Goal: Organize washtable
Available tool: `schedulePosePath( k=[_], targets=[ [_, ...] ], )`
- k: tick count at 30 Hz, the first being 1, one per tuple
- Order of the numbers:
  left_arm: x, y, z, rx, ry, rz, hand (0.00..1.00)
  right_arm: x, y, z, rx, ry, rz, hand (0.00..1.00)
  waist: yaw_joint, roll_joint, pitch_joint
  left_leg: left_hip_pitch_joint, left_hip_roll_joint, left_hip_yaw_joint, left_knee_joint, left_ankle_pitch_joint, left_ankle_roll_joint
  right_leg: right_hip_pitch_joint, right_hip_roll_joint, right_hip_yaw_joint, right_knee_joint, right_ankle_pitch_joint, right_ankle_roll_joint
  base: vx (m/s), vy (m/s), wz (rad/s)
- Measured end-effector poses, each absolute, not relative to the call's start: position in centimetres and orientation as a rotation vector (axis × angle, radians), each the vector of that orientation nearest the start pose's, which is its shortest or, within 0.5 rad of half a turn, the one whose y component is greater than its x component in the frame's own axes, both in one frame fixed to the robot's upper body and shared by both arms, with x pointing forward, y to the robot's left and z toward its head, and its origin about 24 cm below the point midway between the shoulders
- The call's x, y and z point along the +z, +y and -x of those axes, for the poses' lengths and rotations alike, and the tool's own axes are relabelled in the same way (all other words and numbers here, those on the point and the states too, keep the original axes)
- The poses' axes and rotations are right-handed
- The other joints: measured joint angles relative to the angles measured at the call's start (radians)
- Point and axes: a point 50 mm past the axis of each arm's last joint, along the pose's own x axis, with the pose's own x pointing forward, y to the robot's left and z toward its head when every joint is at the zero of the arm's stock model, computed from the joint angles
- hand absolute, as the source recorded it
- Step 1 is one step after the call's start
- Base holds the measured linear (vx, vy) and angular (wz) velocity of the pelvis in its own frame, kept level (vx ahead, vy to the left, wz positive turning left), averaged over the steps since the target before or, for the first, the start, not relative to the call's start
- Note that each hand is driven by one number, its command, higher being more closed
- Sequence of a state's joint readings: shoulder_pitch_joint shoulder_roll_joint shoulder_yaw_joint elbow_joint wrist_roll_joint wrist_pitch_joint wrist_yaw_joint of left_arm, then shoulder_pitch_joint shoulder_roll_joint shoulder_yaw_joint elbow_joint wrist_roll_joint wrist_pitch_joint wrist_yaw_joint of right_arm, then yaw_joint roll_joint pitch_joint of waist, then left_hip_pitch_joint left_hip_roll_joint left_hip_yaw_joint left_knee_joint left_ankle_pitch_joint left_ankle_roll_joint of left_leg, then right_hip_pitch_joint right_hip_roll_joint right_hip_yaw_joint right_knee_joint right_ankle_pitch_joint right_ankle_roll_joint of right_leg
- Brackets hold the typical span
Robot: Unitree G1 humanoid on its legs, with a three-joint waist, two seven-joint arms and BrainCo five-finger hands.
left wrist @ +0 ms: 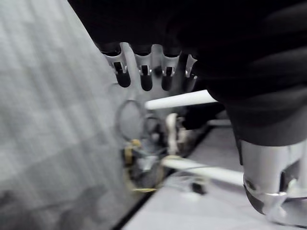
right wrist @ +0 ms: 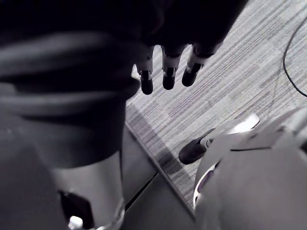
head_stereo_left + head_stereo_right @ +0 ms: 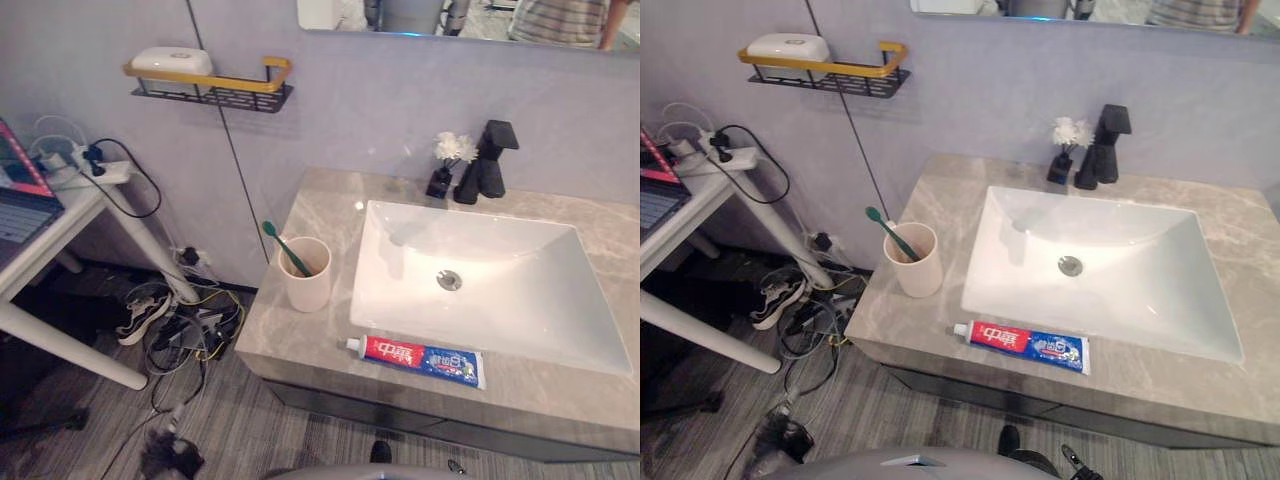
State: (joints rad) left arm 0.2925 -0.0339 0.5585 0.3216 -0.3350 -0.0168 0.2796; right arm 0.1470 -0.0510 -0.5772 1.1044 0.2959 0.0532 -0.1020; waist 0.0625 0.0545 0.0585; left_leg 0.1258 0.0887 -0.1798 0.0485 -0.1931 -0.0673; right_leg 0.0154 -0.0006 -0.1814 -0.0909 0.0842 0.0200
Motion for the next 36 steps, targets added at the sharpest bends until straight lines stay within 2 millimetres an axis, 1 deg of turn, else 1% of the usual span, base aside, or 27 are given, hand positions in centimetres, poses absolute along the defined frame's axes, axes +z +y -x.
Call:
schedulePosePath(
  k=[1, 2, 3, 4, 5, 6, 7, 8, 9, 10, 11, 12, 13, 14, 15, 16, 20, 22, 23, 24, 27, 28, 29, 31, 33, 34, 36],
  targets=[
    [-6.9, 28.7, -9.8, 1.027, 0.472, 0.289, 0.0, -16.8, -23.2, -2.8, -0.855, 1.176, -0.469, 0.0, 0.005, 0.002, -0.004, -0.001, 0.0, 0.0, 0.003, 0.001, -0.001, -0.001, -0.001, 0.0, 0.004, -0.001, -0.001, 0.05, 0.002, 0.05],
    [-5.0, 28.9, -10.4, 1.04, 0.38, 0.257, 0.0, -16.7, -23.1, -2.7, -0.846, 1.165, -0.454, 0.0, 0.008, 0.008, -0.009, 0.0, -0.001, 0.003, 0.013, 0.002, -0.002, -0.008, -0.003, -0.001, 0.029, -0.014, 0.001, 0.05, 0.006, 0.06],
    [-4.0, 28.9, -10.9, 1.034, 0.335, 0.239, 0.0, -16.6, -23.2, -2.7, -0.846, 1.161, -0.447, 0.0, 0.01, 0.009, -0.012, 0.0, -0.001, 0.003, 0.017, 0.003, -0.004, -0.012, -0.006, -0.003, 0.045, -0.022, 0.0, 0.04, 0.009, 0.11],
    [-1.2, 29.3, -11.9, 1.026, 0.213, 0.192, 0.0, -16.6, -23.1, -2.5, -0.839, 1.158, -0.438, 0.0, 0.017, 0.007, -0.014, 0.004, -0.005, 0.008, 0.032, 0.003, -0.004, -0.014, -0.012, -0.008, 0.08, -0.042, 0.002, 0.03, 0.008, 0.12],
    [-0.1, 29.4, -12.2, 1.027, 0.166, 0.164, 0.0, -16.6, -23.0, -2.4, -0.831, 1.162, -0.432, 0.0, 0.019, 0.005, -0.017, 0.004, -0.007, 0.009, 0.038, 0.003, -0.005, -0.014, -0.015, -0.011, 0.089, -0.049, 0.002, 0.02, 0.009, 0.15],
    [2.3, 29.5, -12.7, 1.027, 0.064, 0.104, 0.0, -16.6, -22.8, -2.4, -0.827, 1.166, -0.433, 0.0, 0.021, -0.003, -0.024, 0.003, -0.01, 0.008, 0.044, 0.003, -0.004, -0.014, -0.02, -0.015, 0.098, -0.057, 0.003, 0.0, 0.017, 0.13],
    [4.8, 29.4, -13.1, 1.023, -0.041, 0.05, 0.0, -16.6, -22.7, -2.3, -0.818, 1.169, -0.427, 0.0, 0.025, -0.008, -0.027, 0.002, -0.012, 0.007, 0.046, 0.003, -0.004, -0.013, -0.025, -0.02, 0.103, -0.066, 0.009, 0.0, 0.021, 0.13],
    [5.9, 29.2, -13.3, 1.018, -0.092, 0.028, 0.0, -16.6, -22.7, -2.3, -0.818, 1.169, -0.427, 0.0, 0.027, -0.009, -0.028, 0.001, -0.013, 0.007, 0.046, 0.003, -0.004, -0.013, -0.026, -0.022, 0.103, -0.067, 0.01, -0.02, 0.032, 0.12],
    [8.2, 28.7, -13.5, 1.0, -0.196, -0.003, 0.0, -16.6, -22.6, -2.2, -0.819, 1.169, -0.429, 0.0, 0.03, -0.013, -0.029, -0.001, -0.014, 0.007, 0.045, 0.002, -0.002, -0.013, -0.029, -0.026, 0.102, -0.068, 0.012, -0.02, 0.028, 0.1],
    [9.1, 28.5, -13.5, 0.996, -0.236, -0.038, 0.0, -16.6, -22.6, -2.2, -0.819, 1.167, -0.432, 0.0, 0.031, -0.013, -0.03, -0.002, -0.014, 0.007, 0.045, 0.001, -0.001, -0.013, -0.03, -0.027, 0.102, -0.069, 0.014, -0.04, 0.045, 0.12],
    [11.2, 27.8, -13.5, 0.985, -0.327, -0.091, 0.0, -16.6, -22.6, -2.2, -0.822, 1.16, -0.439, 0.0, 0.031, -0.013, -0.029, -0.008, -0.016, 0.007, 0.046, -0.003, 0.006, -0.013, -0.034, -0.031, 0.102, -0.069, 0.014, -0.03, 0.037, 0.08],
    [11.9, 27.5, -13.4, 0.981, -0.361, -0.107, 0.0, -16.6, -22.5, -2.2, -0.826, 1.155, -0.448, 0.0, 0.031, -0.013, -0.029, -0.011, -0.018, 0.007, 0.048, -0.006, 0.01, -0.013, -0.035, -0.032, 0.102, -0.068, 0.015, -0.04, 0.046, 0.07],
    [13.1, 26.9, -13.4, 0.974, -0.42, -0.155, 0.0, -16.5, -22.5, -2.2, -0.828, 1.141, -0.466, 0.0, 0.032, -0.011, -0.03, -0.012, -0.021, 0.007, 0.052, -0.009, 0.015, -0.012, -0.037, -0.032, 0.102, -0.067, 0.016, -0.02, 0.034, 0.02],
    [14.2, 26.1, -13.5, 0.95, -0.476, -0.179, 0.0, -16.5, -22.4, -2.2, -0.822, 1.133, -0.468, 0.0, 0.032, -0.01, -0.031, -0.013, -0.023, 0.006, 0.054, -0.01, 0.016, -0.012, -0.04, -0.032, 0.102, -0.062, 0.025, -0.02, 0.03, 0.01],
    [14.7, 25.8, -13.5, 0.934, -0.507, -0.19, 0.0, -16.5, -22.4, -2.2, -0.821, 1.132, -0.469, 0.0, 0.032, -0.011, -0.031, -0.014, -0.025, 0.006, 0.054, -0.01, 0.017, -0.012, -0.04, -0.032, 0.102, -0.06, 0.027, 0.0, 0.0, 0.0],
    [15.7, 24.9, -13.7, 0.887, -0.559, -0.221, 0.0, -16.5, -22.4, -2.2, -0.82, 1.127, -0.469, 0.0, 0.032, -0.011, -0.031, -0.014, -0.028, 0.005, 0.054, -0.009, 0.018, -0.012, -0.041, -0.031, 0.102, -0.059, 0.028, 0.0, 0.0, 0.0],
    [17.7, 22.6, -14.2, 0.717, -0.669, -0.297, 0.0, -16.5, -22.5, -2.3, -0.811, 1.113, -0.469, 0.0, 0.029, -0.009, -0.03, -0.016, -0.03, 0.004, 0.053, -0.008, 0.02, -0.015, -0.039, -0.027, 0.101, -0.059, 0.029, 0.0, -0.001, -0.01],
    [18.5, 21.6, -14.3, 0.611, -0.719, -0.319, 0.0, -16.5, -22.6, -2.3, -0.804, 1.113, -0.47, 0.0, 0.027, -0.008, -0.03, -0.017, -0.03, 0.004, 0.052, -0.008, 0.02, -0.018, -0.037, -0.023, 0.1, -0.058, 0.029, 0.02, -0.006, -0.04],
    [18.6, 21.4, -14.3, 0.587, -0.729, -0.329, 0.0, -16.6, -22.5, -2.2, -0.801, 1.119, -0.472, 0.0, 0.027, -0.007, -0.029, -0.019, -0.03, 0.005, 0.051, -0.008, 0.02, -0.02, -0.036, -0.023, 0.101, -0.056, 0.026, 0.0, 0.0, 0.0],
    [18.8, 20.9, -14.4, 0.545, -0.743, -0.368, 0.0, -16.6, -22.7, -2.2, -0.776, 1.132, -0.45, 0.0, 0.026, -0.005, -0.031, -0.027, -0.031, 0.006, 0.053, -0.009, 0.021, -0.027, -0.034, -0.021, 0.102, -0.054, 0.023, 0.0, 0.0, 0.0],
    [19.0, 19.9, -14.7, 0.445, -0.76, -0.444, 0.0, -16.7, -22.9, -2.2, -0.74, 1.15, -0.423, 0.0, 0.026, -0.005, -0.031, -0.04, -0.033, 0.007, 0.058, -0.009, 0.021, -0.041, -0.033, -0.015, 0.107, -0.051, 0.019, 0.01, 0.0, -0.01],
    [18.9, 19.4, -14.9, 0.397, -0.765, -0.466, 0.0, -16.7, -23.0, -2.1, -0.738, 1.155, -0.417, 0.0, 0.026, 0.0, -0.031, -0.039, -0.034, 0.008, 0.064, -0.009, 0.021, -0.04, -0.032, -0.004, 0.109, -0.051, 0.019, 0.03, 0.004, -0.02],
    [18.9, 19.4, -14.9, 0.394, -0.766, -0.468, 0.0, -16.7, -23.0, -2.1, -0.738, 1.155, -0.417, 0.0, 0.026, 0.0, -0.031, -0.039, -0.034, 0.009, 0.064, -0.009, 0.021, -0.04, -0.032, -0.003, 0.109, -0.051, 0.019, 0.02, 0.007, -0.06],
    [18.9, 18.0, -15.2, 0.27, -0.777, -0.498, 0.0, -16.6, -23.4, -2.2, -0.734, 1.145, -0.405, 0.0, 0.025, 0.014, -0.03, -0.034, -0.036, 0.011, 0.072, -0.009, 0.021, -0.039, -0.032, 0.006, 0.111, -0.051, 0.019, 0.0, 0.005, -0.07],
    [18.8, 17.3, -15.3, 0.193, -0.78, -0.509, 0.0, -16.5, -23.7, -2.2, -0.734, 1.144, -0.399, 0.0, 0.024, 0.019, -0.028, -0.029, -0.036, 0.01, 0.071, -0.009, 0.021, -0.035, -0.032, 0.008, 0.116, -0.051, 0.018, -0.02, 0.006, -0.02],
    [18.6, 16.5, -15.4, 0.122, -0.775, -0.518, 0.0, -16.6, -23.7, -2.2, -0.729, 1.152, -0.4, 0.0, 0.018, 0.02, -0.027, -0.026, -0.036, 0.01, 0.069, -0.009, 0.021, -0.031, -0.033, 0.008, 0.116, -0.052, 0.017, -0.04, 0.005, 0.03],
    [18.4, 15.9, -15.4, 0.065, -0.773, -0.543, 0.0, -16.6, -23.7, -2.5, -0.716, 1.157, -0.395, 0.0, 0.009, 0.02, -0.027, -0.024, -0.036, 0.01, 0.066, -0.01, 0.022, -0.029, -0.032, 0.008, 0.116, -0.052, 0.017, -0.05, 0.007, 0.02]
  ],
)
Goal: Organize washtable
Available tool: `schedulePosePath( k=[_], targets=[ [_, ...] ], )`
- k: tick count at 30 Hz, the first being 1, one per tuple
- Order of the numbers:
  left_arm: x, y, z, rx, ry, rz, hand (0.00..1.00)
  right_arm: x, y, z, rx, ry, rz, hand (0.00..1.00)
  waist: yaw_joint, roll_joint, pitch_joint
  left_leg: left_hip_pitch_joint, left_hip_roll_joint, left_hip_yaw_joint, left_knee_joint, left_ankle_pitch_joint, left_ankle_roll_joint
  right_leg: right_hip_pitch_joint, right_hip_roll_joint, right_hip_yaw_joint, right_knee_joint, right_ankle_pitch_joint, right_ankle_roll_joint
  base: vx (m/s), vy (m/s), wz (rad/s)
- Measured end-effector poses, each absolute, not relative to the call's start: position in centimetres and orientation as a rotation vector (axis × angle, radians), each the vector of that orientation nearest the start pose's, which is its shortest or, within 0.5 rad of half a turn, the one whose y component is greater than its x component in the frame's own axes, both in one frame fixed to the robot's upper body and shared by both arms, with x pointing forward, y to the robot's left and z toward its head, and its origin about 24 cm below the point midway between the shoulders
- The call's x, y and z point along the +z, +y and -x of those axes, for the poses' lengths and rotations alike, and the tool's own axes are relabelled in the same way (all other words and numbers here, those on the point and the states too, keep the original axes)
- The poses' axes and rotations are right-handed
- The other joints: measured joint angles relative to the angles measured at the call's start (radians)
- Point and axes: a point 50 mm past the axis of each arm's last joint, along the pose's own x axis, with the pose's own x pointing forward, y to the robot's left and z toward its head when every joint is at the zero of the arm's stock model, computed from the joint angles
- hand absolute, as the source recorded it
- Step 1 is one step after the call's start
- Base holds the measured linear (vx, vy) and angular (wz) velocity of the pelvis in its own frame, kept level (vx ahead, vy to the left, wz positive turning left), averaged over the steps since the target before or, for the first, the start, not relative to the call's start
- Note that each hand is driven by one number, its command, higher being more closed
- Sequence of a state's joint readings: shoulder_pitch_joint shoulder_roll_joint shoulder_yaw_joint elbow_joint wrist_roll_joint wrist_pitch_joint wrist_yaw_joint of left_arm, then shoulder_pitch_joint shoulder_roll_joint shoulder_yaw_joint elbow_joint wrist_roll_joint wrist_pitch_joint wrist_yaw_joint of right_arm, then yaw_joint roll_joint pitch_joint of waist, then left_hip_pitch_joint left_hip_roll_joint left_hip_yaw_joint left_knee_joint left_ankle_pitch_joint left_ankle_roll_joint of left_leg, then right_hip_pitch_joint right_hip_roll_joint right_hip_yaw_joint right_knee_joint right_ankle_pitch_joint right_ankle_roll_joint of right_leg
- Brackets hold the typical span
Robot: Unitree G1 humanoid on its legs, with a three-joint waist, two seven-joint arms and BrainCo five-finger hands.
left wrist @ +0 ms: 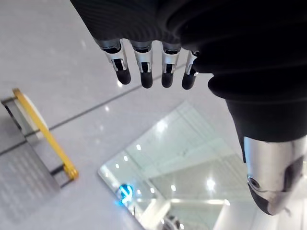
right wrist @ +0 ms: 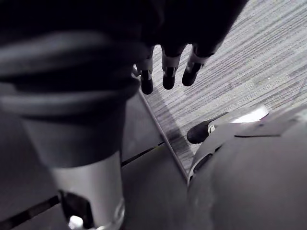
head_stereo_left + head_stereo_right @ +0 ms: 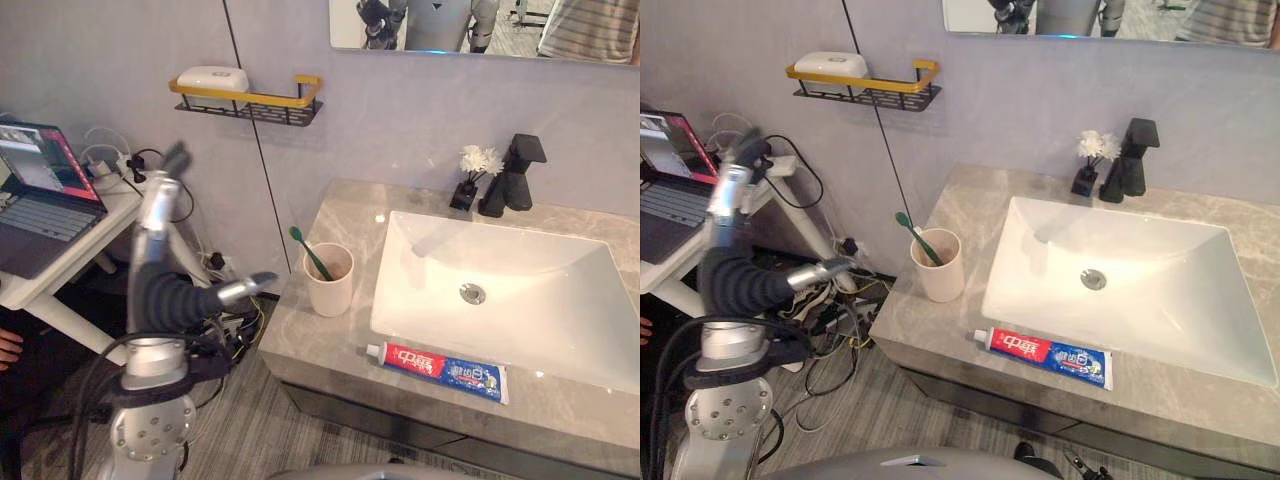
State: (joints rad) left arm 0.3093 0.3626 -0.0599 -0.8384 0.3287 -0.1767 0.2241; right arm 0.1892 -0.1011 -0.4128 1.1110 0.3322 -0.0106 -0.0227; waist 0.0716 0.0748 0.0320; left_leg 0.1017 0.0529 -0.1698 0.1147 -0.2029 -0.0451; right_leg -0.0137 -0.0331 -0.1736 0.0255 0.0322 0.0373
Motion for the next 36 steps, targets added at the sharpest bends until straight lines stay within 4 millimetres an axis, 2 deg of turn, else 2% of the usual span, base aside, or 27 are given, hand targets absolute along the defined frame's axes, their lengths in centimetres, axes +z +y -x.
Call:
schedulePosePath(
  k=[8, 16, 24, 27, 31, 36],
  targets=[
    [17.5, 13.2, -15.7, -0.188, -0.757, -0.564, 0.0, -16.6, -23.8, -2.4, -0.7, 1.164, -0.378, 0.0, -0.02, -0.005, 0.009, 0.011, 0.0, 0.005, 0.001, -0.001, 0.002, 0.011, 0.002, 0.012, -0.003, 0.002, 0.002, -0.05, 0.006, -0.02],
    [14.8, 9.9, -17.2, -0.392, -0.681, -0.559, 0.0, -16.7, -23.8, -1.9, -0.703, 1.187, -0.382, 0.0, -0.039, -0.003, 0.014, 0.009, 0.005, 0.026, -0.006, -0.001, 0.001, 0.003, 0.01, 0.032, -0.018, 0.013, -0.003, 0.01, -0.003, -0.08],
    [13.0, 8.0, -18.6, -0.453, -0.611, -0.532, 0.0, -16.6, -23.8, -2.0, -0.708, 1.183, -0.379, 0.0, -0.049, -0.004, 0.014, 0.008, 0.005, 0.054, -0.023, -0.001, 0.002, -0.02, 0.014, 0.061, -0.015, 0.015, -0.002, 0.04, 0.008, -0.1],
    [12.0, 7.4, -18.7, -0.473, -0.58, -0.56, 0.0, -16.6, -23.7, -2.1, -0.714, 1.181, -0.377, 0.0, -0.063, -0.007, 0.017, 0.008, 0.005, 0.059, -0.027, -0.002, 0.003, -0.024, 0.015, 0.066, -0.016, 0.015, -0.002, 0.03, 0.004, -0.05],
    [11.0, 6.6, -19.1, -0.504, -0.543, -0.556, 0.0, -16.7, -23.6, -1.9, -0.72, 1.187, -0.378, 0.0, -0.064, -0.01, 0.019, 0.007, 0.005, 0.074, -0.029, -0.005, 0.007, -0.032, 0.017, 0.079, -0.016, 0.015, -0.002, 0.01, 0.008, -0.1],
    [10.4, 6.3, -19.3, -0.517, -0.525, -0.571, 0.0, -16.7, -23.5, -1.7, -0.723, 1.191, -0.379, 0.0, -0.07, -0.014, 0.022, -0.011, 0.005, 0.079, -0.028, -0.005, 0.007, -0.053, 0.018, 0.085, -0.015, 0.017, 0.0, 0.0, 0.002, -0.03]
  ],
)
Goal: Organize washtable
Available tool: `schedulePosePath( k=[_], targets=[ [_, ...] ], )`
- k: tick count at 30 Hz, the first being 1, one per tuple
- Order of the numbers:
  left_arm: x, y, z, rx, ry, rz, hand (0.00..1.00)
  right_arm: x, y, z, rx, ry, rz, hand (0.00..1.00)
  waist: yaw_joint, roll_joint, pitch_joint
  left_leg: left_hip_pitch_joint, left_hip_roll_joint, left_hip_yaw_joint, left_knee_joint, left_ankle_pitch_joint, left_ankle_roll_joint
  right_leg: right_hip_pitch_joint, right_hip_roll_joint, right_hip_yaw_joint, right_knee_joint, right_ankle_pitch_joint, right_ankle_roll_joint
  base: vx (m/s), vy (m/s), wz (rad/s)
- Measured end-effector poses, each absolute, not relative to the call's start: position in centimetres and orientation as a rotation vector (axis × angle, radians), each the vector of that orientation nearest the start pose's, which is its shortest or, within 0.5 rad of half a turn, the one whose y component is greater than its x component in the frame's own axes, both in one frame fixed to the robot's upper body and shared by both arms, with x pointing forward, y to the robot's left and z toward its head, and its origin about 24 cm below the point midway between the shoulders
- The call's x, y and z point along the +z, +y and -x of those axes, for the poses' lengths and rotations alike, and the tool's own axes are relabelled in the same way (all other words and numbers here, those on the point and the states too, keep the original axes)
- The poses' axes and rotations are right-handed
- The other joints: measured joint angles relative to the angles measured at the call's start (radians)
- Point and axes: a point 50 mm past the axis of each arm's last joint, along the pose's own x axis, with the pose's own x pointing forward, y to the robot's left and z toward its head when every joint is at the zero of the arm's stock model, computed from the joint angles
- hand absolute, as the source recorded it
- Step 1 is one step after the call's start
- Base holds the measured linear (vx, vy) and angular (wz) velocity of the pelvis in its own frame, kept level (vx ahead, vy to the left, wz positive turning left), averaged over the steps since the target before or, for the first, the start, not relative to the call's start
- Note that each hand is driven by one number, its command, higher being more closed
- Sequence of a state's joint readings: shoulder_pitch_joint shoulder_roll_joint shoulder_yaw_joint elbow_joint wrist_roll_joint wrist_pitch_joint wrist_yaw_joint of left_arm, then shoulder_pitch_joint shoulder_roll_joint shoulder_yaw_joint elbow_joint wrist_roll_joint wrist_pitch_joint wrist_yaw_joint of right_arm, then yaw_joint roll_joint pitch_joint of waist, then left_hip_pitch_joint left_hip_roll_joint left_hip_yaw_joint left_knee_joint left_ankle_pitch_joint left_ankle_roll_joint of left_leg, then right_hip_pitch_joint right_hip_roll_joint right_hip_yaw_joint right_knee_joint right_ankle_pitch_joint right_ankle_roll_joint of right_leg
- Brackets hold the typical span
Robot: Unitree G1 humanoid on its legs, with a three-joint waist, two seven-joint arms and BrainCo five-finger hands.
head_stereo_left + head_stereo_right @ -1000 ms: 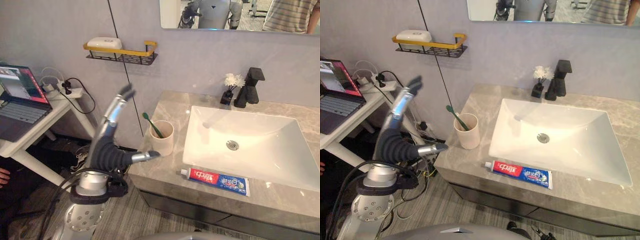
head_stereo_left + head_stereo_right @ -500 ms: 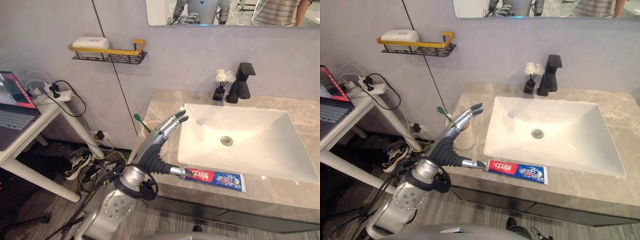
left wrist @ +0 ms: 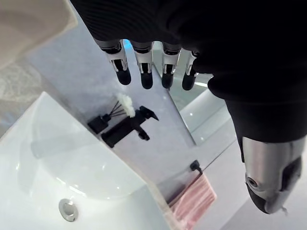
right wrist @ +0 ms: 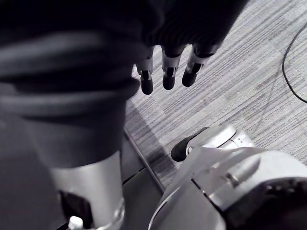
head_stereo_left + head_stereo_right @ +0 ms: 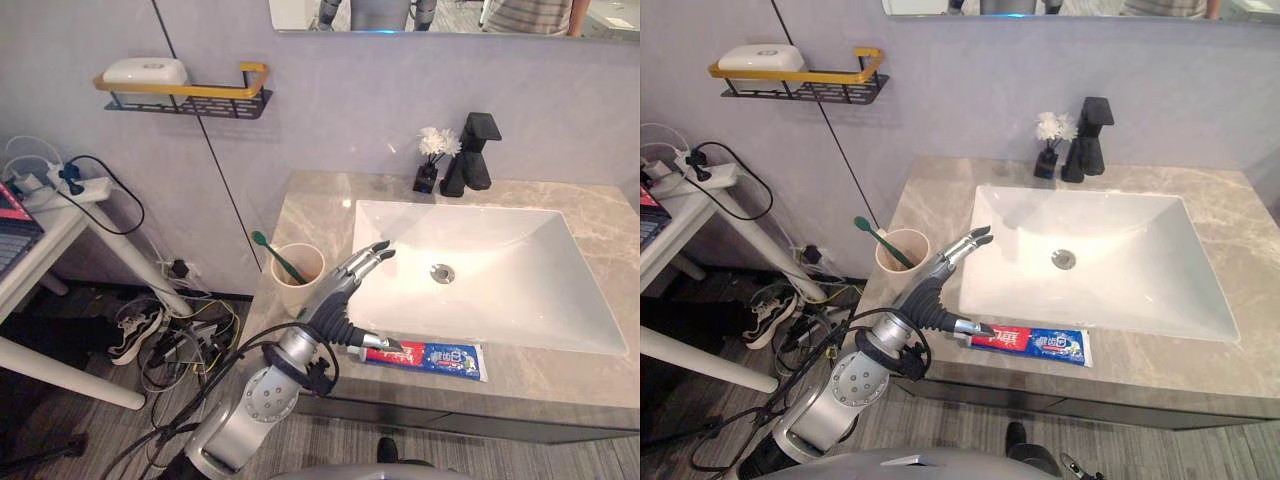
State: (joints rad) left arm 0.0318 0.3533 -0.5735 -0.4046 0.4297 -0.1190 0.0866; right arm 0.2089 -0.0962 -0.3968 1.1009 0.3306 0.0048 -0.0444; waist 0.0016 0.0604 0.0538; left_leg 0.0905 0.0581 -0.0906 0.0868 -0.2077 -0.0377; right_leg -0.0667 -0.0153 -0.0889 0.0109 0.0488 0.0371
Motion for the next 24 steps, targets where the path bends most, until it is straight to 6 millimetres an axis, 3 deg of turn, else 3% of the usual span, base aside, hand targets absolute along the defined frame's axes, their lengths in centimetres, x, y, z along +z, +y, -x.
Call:
schedulePosePath(
  k=[8, 14, 24],
  targets=[
    [8.9, 5.6, -19.2, -0.574, -0.472, -0.595, 0.0, -16.7, -23.4, -1.6, -0.754, 1.185, -0.401, 0.0, -0.006, 0.001, 0.0, 0.002, 0.0, 0.013, 0.002, 0.0, 0.0, -0.007, 0.003, 0.017, 0.0, 0.002, 0.002, 0.01, 0.004, -0.05],
    [7.3, 5.9, -19.2, -0.613, -0.406, -0.648, 0.0, -16.7, -23.6, -1.6, -0.773, 1.18, -0.403, 0.0, -0.022, 0.011, -0.01, 0.012, 0.001, 0.018, -0.012, 0.0, 0.0, 0.033, 0.006, 0.02, -0.084, 0.051, -0.002, 0.0, 0.0, -0.04],
    [6.4, 6.0, -19.2, -0.638, -0.381, -0.7, 0.0, -16.6, -23.7, -1.8, -0.778, 1.175, -0.397, 0.0, -0.025, 0.016, -0.013, 0.029, 0.002, 0.018, -0.025, 0.0, 0.0, 0.051, 0.006, 0.018, -0.103, 0.06, 0.0, 0.0, -0.001, 0.0]
  ],
)
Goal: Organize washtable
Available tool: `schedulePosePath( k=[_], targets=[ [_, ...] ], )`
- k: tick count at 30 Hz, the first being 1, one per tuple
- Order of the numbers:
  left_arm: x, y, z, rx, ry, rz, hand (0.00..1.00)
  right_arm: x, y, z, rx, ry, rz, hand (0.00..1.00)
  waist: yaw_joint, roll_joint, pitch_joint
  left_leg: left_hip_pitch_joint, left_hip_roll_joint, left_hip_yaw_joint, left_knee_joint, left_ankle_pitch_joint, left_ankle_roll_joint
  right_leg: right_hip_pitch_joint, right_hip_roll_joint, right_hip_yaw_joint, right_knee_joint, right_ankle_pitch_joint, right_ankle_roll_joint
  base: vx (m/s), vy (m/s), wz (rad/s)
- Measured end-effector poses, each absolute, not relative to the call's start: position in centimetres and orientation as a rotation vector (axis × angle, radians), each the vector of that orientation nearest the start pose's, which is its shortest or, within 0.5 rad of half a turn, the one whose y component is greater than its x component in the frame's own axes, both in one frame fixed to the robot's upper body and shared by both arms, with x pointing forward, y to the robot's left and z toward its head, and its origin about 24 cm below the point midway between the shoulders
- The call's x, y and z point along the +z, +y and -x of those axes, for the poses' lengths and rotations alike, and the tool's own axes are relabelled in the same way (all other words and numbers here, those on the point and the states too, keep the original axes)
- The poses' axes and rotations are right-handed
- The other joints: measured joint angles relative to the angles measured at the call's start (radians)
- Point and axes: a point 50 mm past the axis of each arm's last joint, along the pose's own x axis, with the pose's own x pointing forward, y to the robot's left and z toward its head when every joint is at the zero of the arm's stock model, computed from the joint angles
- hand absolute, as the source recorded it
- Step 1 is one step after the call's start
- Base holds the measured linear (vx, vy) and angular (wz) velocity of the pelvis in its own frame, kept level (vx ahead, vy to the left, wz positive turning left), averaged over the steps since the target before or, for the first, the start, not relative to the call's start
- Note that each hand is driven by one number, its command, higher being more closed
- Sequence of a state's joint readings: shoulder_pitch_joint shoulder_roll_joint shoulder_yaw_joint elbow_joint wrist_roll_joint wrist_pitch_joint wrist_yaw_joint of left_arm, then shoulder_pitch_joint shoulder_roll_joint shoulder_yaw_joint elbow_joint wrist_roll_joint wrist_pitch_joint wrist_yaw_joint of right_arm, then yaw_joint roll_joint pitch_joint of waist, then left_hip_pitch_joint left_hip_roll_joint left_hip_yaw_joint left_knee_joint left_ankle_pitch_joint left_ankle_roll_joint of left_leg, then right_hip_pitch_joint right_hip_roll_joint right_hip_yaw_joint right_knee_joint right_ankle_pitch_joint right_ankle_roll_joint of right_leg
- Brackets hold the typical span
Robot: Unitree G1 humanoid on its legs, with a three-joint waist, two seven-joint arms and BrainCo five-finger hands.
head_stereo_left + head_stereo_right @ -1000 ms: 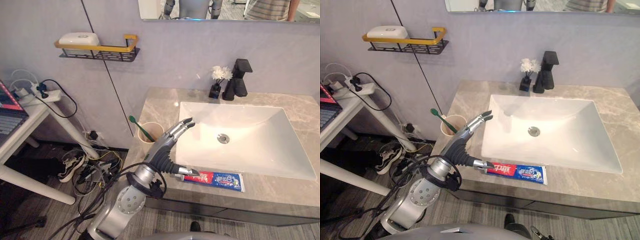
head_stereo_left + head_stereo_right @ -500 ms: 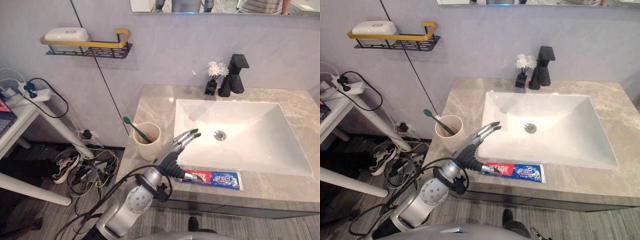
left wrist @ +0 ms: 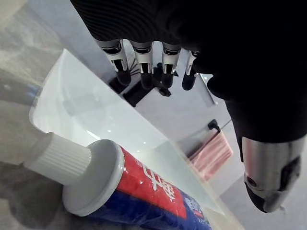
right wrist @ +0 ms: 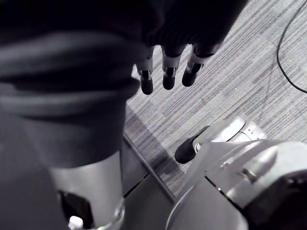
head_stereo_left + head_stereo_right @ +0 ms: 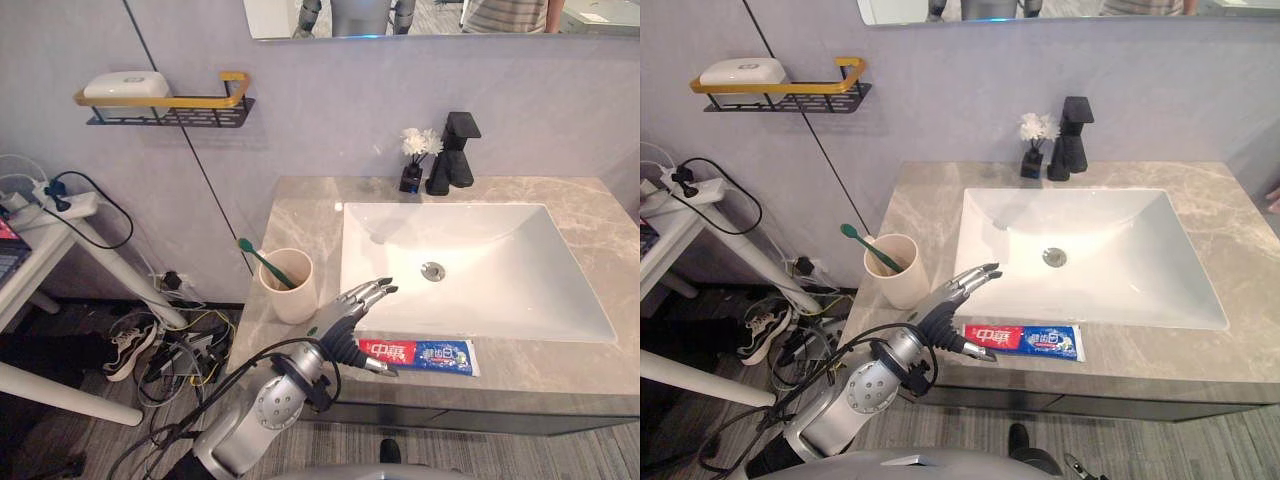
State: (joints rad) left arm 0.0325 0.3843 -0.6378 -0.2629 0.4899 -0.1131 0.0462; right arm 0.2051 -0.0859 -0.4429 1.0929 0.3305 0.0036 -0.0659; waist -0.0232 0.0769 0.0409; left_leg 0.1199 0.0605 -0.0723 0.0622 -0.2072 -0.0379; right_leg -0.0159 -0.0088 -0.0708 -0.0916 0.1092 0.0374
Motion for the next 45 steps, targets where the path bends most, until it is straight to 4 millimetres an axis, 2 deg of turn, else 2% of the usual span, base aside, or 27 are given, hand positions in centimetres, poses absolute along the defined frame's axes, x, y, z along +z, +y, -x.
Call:
schedulePosePath(
  k=[6, 14, 31, 32, 39, 45],
  targets=[
    [4.8, 6.5, -19.4, -0.663, -0.312, -0.746, 0.0, -16.6, -23.7, -1.8, -0.777, 1.175, -0.397, 0.0, -0.002, 0.0, 0.0, 0.008, 0.0, -0.002, -0.004, 0.003, 0.0, 0.001, -0.005, -0.005, 0.0, 0.0, 0.0, 0.0, 0.0, 0.0],
    [4.7, 6.6, -19.3, -0.667, -0.307, -0.751, 0.0, -16.7, -23.5, -2.1, -0.773, 1.17, -0.402, 0.0, -0.026, -0.003, 0.005, 0.008, -0.001, -0.011, -0.006, 0.003, 0.0, 0.005, -0.009, -0.02, -0.002, 0.0, 0.001, 0.0, 0.001, 0.03],
    [3.0, 6.2, -19.0, -0.704, -0.255, -0.791, 0.0, -16.6, -23.6, -2.2, -0.785, 1.161, -0.408, 0.0, -0.032, 0.004, 0.024, 0.018, 0.0, 0.006, -0.021, 0.003, 0.0, 0.004, 0.0, 0.0, -0.005, 0.0, 0.001, 0.0, 0.001, -0.02],
    [3.0, 6.2, -19.1, -0.704, -0.258, -0.789, 1.0, -16.6, -23.6, -2.2, -0.791, 1.159, -0.413, 0.0, -0.033, 0.003, 0.025, 0.018, 0.001, 0.006, -0.021, 0.003, 0.0, 0.004, 0.0, 0.0, -0.005, 0.0, 0.001, 0.0, 0.0, 0.0],
    [2.9, 5.8, -19.1, -0.706, -0.256, -0.777, 1.0, -16.6, -23.6, -2.2, -0.794, 1.16, -0.414, 0.0, -0.037, 0.002, 0.027, 0.026, 0.001, 0.011, -0.022, 0.003, 0.0, 0.004, 0.001, 0.001, -0.004, 0.0, 0.001, 0.01, 0.0, -0.02],
    [3.6, 5.6, -20.6, -0.688, -0.295, -0.803, 1.0, -16.7, -23.5, -2.4, -0.796, 1.156, -0.416, 0.0, -0.048, 0.0, 0.033, 0.026, 0.003, 0.01, -0.022, 0.003, 0.0, 0.004, 0.0, 0.0, -0.004, 0.0, 0.001, 0.0, 0.0, 0.0]
  ],
)
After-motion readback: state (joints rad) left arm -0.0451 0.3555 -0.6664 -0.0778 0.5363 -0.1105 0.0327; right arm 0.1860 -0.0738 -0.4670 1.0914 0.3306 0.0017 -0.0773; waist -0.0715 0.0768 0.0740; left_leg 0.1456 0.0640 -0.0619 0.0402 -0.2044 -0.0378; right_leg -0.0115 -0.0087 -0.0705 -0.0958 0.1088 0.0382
